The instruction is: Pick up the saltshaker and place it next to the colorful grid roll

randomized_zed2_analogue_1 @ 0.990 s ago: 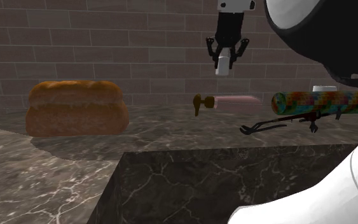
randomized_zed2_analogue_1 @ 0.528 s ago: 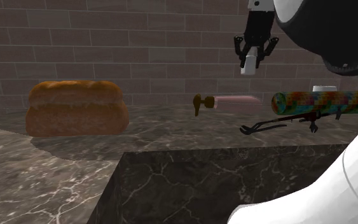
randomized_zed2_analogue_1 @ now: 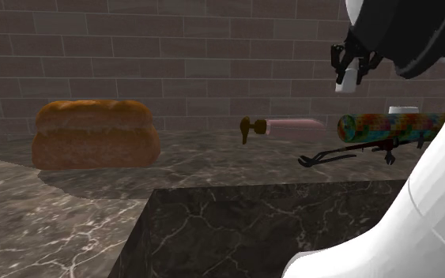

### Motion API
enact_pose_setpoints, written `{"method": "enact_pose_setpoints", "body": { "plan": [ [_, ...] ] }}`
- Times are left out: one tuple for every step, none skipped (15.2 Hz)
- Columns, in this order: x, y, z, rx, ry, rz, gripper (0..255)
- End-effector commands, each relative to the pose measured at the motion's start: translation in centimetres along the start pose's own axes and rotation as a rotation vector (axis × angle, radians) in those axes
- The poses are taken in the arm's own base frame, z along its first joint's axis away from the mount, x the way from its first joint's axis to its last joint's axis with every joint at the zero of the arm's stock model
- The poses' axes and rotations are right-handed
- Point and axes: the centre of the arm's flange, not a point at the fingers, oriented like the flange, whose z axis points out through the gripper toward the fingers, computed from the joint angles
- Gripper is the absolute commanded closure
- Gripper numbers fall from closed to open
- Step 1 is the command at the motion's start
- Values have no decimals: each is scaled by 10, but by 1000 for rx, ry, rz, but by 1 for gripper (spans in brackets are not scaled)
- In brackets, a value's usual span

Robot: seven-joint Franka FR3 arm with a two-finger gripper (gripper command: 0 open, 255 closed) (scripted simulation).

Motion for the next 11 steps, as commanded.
{"method": "enact_pose_setpoints", "body": {
  "plan": [
    [-4, 26, -3, 0, 0, -1, 255],
    [-4, 39, -3, 0, 0, -1, 255],
    [-5, 53, -4, 0, 0, -1, 255],
    [-5, 66, -4, 0, 0, -1, 255],
    [-6, 79, -5, 0, 0, -1, 255],
    [-6, 92, -5, 0, 0, -1, 255],
    [-6, 105, -6, 0, 0, -1, 255],
    [-7, 119, -6, 0, 0, -1, 255],
    [-7, 132, -7, 0, 0, -1, 255],
    [-8, 145, -7, 0, 0, -1, 255],
    [-8, 158, -8, 0, 0, -1, 255]
  ]
}}
